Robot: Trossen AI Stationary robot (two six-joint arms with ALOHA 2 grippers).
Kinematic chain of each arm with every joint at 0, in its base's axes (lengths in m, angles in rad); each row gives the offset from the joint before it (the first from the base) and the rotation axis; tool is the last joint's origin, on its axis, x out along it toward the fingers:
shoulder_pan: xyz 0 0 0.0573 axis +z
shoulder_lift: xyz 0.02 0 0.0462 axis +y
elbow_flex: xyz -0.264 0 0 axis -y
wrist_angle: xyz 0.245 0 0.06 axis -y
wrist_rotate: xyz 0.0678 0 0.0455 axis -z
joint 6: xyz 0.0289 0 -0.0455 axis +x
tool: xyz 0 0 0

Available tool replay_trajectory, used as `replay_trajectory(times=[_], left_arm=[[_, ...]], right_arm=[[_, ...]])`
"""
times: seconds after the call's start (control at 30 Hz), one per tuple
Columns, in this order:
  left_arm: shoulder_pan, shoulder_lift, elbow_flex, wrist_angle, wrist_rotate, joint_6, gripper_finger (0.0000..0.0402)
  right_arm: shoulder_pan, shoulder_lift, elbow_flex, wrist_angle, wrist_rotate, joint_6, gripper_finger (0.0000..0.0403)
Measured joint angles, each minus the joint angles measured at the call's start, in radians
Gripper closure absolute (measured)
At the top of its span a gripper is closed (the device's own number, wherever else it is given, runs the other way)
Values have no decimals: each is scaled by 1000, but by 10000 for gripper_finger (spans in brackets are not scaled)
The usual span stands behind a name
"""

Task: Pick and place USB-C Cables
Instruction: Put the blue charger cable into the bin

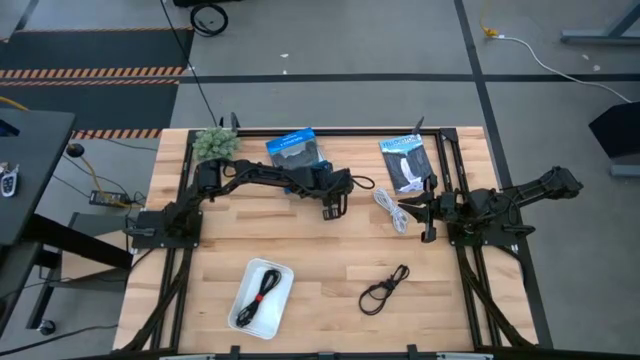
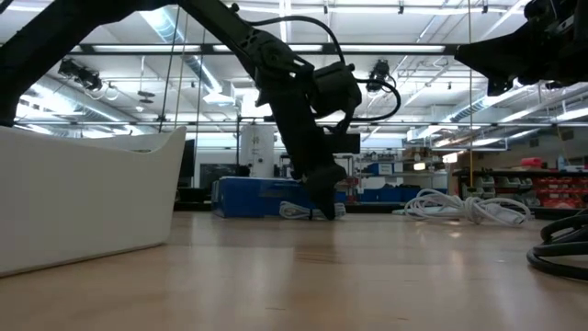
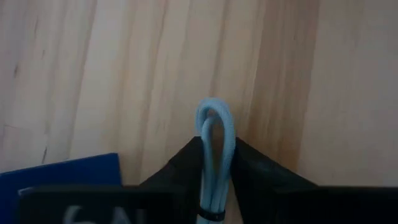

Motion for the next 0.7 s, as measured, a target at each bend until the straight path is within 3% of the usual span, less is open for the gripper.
replay_trajectory(times=[0.17,0.37,0.7], left_arm=[[-30,-39,-4,-58,-1,-10,383],[-106,-139,72,-218,9,-157,372],[-308,-223,273,-507,188,-736,367]], right_arm=[[0,0,0,0,0,0,353],[0,0,0,1,0,0,353],[0,0,0,8,0,0,353]])
